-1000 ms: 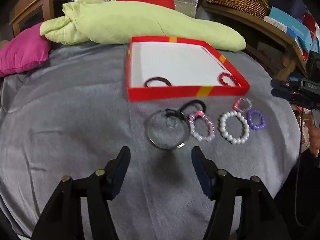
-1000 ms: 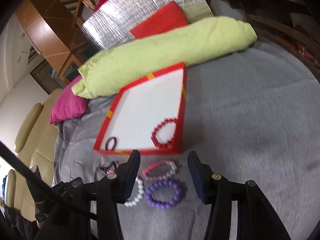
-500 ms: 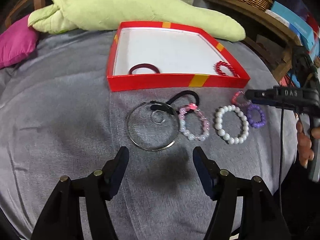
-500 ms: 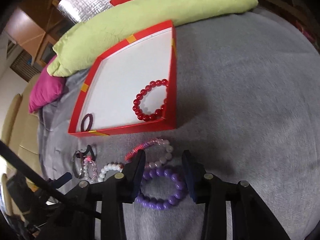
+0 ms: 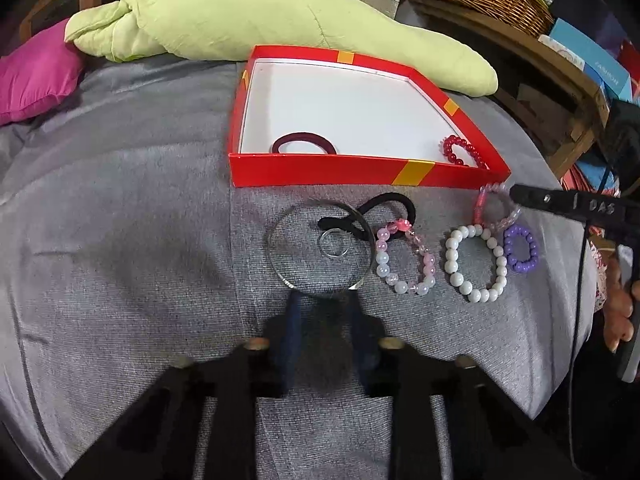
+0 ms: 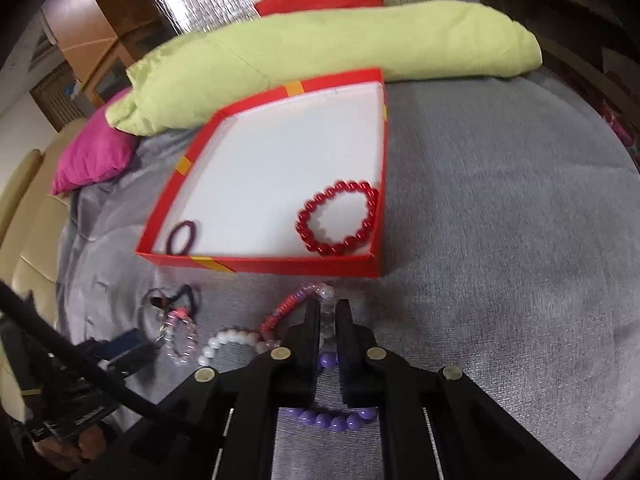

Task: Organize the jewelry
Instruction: 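Move the left tool to the silver bangle while the right tool reaches the pink bead bracelet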

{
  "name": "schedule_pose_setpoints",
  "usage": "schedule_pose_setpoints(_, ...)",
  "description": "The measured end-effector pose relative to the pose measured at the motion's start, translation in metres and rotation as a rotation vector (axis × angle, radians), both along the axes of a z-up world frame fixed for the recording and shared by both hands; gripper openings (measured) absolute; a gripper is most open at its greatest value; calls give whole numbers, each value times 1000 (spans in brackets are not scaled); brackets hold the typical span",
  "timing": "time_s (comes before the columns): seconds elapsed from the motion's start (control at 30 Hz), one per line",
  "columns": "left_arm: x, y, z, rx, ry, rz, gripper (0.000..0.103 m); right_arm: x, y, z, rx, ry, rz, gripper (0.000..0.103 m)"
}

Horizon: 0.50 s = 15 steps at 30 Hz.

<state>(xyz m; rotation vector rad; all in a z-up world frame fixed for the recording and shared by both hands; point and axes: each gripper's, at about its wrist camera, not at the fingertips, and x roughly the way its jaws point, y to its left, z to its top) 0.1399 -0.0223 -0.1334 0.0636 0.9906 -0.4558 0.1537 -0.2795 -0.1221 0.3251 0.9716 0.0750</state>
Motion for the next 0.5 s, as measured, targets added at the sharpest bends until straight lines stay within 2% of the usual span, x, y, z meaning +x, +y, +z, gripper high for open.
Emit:
schedule_pose_setpoints(0.3,-3,6,9,-17,-32,2,12,-5,-7,9,44,-27,9,9)
schedule_pose_setpoints(0.37,-3,8,11,-36,-20,9,25,-6,-9,8,50,-22,8,9)
schedule_pose_setpoints(0.43,-2,9,14,-58,-21,31,70,-5,-10,6,54,-14,11,9)
schedule_pose_setpoints(0.5,-2,9,19,-78,-43,47,74,-3,-10,3,56,-4,14,9)
